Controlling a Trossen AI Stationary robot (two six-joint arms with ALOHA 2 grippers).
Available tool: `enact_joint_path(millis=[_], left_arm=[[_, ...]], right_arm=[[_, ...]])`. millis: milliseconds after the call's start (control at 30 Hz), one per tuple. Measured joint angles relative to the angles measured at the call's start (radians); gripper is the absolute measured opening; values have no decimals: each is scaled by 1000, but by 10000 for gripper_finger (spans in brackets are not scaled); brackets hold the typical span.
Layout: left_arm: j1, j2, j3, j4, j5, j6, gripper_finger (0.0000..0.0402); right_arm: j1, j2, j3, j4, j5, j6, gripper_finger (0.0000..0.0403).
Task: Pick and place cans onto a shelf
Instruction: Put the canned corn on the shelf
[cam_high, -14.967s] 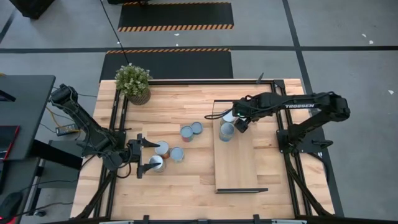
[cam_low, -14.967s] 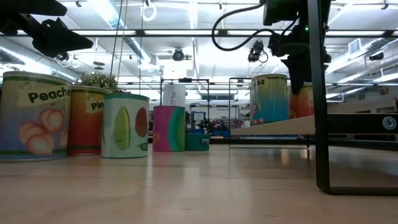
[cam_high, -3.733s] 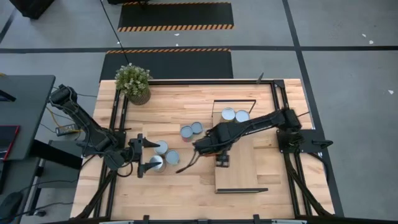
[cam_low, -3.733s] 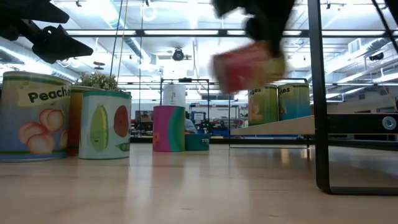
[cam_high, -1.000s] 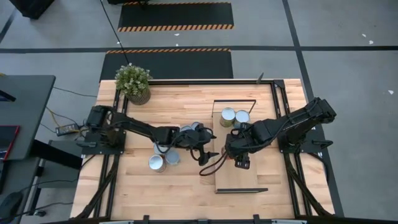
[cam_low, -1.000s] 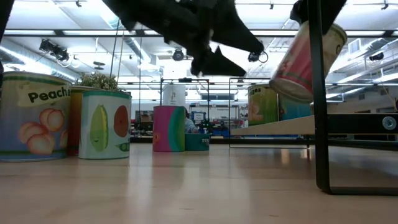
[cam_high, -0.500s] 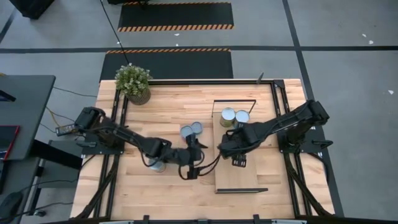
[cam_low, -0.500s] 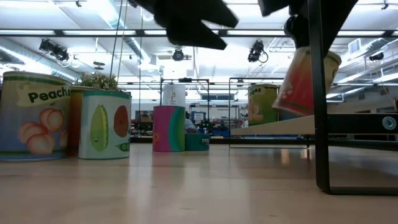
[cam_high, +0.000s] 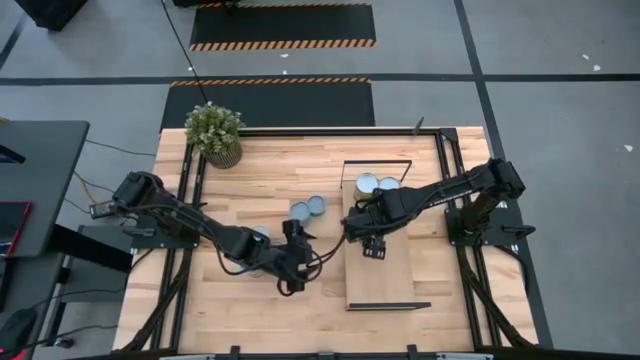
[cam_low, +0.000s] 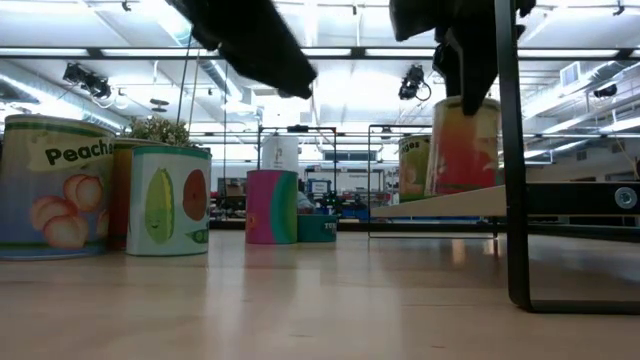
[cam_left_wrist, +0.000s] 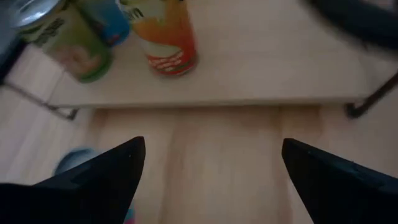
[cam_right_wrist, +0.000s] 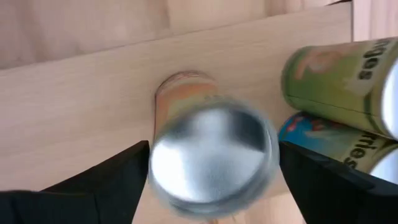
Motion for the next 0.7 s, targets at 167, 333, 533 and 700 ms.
enact_joint_path(millis=[167,333,533,700], left_arm=[[-14,-14,0,-37,-42,-21,384],[-27,-14,0,-34,-59,-26,384],[-49,-12,-68,52,-65,-37,384],[-68,-13,-117,64,-70,-88,384]], right_arm=[[-11,-5,0,-13,83,-3,377],[41,-27,0,-19,202,5,377],[146,-40,0,-93,285,96,369],[214,-40,0,-120,350,168,369]])
